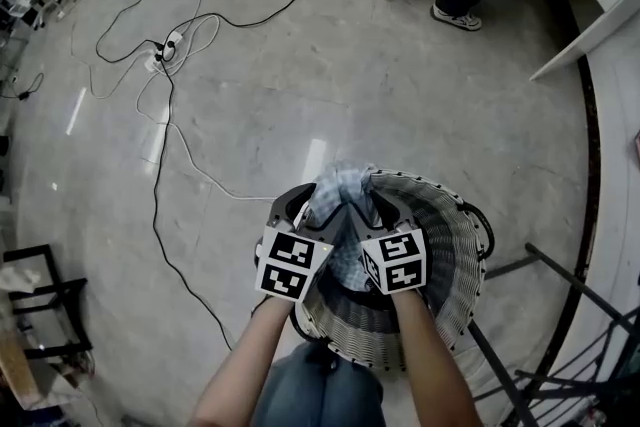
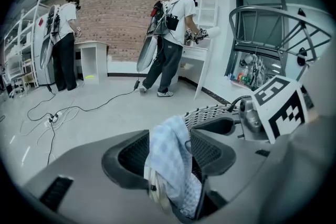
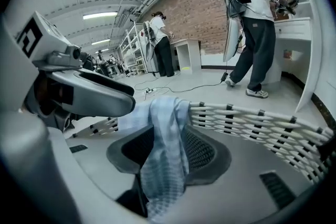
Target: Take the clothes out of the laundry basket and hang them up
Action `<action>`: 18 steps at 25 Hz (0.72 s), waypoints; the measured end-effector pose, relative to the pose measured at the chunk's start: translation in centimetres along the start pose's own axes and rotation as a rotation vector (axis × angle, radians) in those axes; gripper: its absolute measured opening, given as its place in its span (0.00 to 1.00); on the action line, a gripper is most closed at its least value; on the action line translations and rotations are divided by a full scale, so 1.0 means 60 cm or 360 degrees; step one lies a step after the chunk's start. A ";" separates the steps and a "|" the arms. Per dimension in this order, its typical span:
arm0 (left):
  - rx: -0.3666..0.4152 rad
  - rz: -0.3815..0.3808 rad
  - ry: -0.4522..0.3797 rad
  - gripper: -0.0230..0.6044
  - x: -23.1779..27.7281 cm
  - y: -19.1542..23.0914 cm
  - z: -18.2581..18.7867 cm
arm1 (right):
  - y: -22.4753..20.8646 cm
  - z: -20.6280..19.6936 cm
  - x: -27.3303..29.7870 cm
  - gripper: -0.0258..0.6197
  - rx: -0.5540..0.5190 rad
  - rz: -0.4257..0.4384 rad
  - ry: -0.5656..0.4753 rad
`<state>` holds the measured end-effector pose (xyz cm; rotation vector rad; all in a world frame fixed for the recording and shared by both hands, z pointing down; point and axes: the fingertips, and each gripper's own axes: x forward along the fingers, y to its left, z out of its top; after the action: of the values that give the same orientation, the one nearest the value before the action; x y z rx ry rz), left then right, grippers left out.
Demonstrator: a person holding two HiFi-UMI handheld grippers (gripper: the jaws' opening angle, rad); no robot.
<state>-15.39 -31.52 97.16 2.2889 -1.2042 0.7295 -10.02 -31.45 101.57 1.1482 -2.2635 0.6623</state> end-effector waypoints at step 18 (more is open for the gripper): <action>-0.0013 -0.0018 0.0018 0.45 -0.068 -0.048 0.062 | 0.018 0.068 -0.101 0.06 -0.0016 0.0018 -0.0056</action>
<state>-14.01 -29.82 91.33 2.2801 -1.1858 0.7315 -8.73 -29.92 94.43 1.1519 -2.3017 0.6392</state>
